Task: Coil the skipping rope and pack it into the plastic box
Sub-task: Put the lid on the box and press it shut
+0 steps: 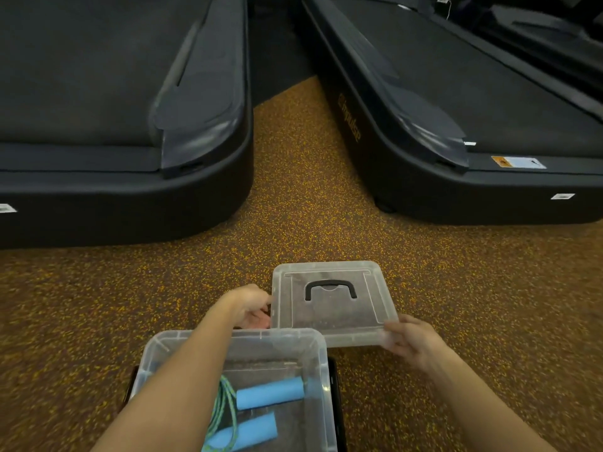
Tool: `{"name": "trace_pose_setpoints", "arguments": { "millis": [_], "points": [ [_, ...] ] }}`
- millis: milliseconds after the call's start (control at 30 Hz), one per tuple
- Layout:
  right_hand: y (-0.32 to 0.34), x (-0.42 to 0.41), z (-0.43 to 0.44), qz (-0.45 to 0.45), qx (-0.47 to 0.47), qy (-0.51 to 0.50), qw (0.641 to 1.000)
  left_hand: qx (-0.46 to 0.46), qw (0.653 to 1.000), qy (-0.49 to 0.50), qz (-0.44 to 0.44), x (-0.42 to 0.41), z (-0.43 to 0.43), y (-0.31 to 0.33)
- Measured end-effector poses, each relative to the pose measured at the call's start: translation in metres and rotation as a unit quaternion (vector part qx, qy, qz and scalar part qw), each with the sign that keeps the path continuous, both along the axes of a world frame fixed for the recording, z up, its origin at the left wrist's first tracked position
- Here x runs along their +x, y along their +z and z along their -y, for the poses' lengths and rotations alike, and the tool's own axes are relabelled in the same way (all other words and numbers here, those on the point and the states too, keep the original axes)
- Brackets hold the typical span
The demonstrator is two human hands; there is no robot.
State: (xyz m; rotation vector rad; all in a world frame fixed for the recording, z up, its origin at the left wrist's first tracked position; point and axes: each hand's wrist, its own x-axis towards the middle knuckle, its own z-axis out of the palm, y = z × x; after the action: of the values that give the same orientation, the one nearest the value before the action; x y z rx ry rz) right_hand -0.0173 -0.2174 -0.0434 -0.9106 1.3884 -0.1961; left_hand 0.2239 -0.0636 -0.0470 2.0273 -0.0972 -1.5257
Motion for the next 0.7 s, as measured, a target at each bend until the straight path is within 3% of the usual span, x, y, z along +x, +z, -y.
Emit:
{"name": "trace_pose_setpoints", "arguments": {
  "millis": [333,500,700],
  "points": [
    [0.054,0.037,-0.006,0.090,0.014,0.025,0.996,-0.132,0.978,0.158,0.036,0.005,-0.012,0.033],
    [0.080,0.046,-0.018,0.156,-0.009,0.019,0.988,-0.169,0.967,0.163,0.101,0.006,-0.027,0.077],
    [0.119,0.049,-0.036,0.196,-0.066,0.090,0.974,-0.216,0.941,0.149,0.212,0.003,-0.054,0.125]
  ]
}}
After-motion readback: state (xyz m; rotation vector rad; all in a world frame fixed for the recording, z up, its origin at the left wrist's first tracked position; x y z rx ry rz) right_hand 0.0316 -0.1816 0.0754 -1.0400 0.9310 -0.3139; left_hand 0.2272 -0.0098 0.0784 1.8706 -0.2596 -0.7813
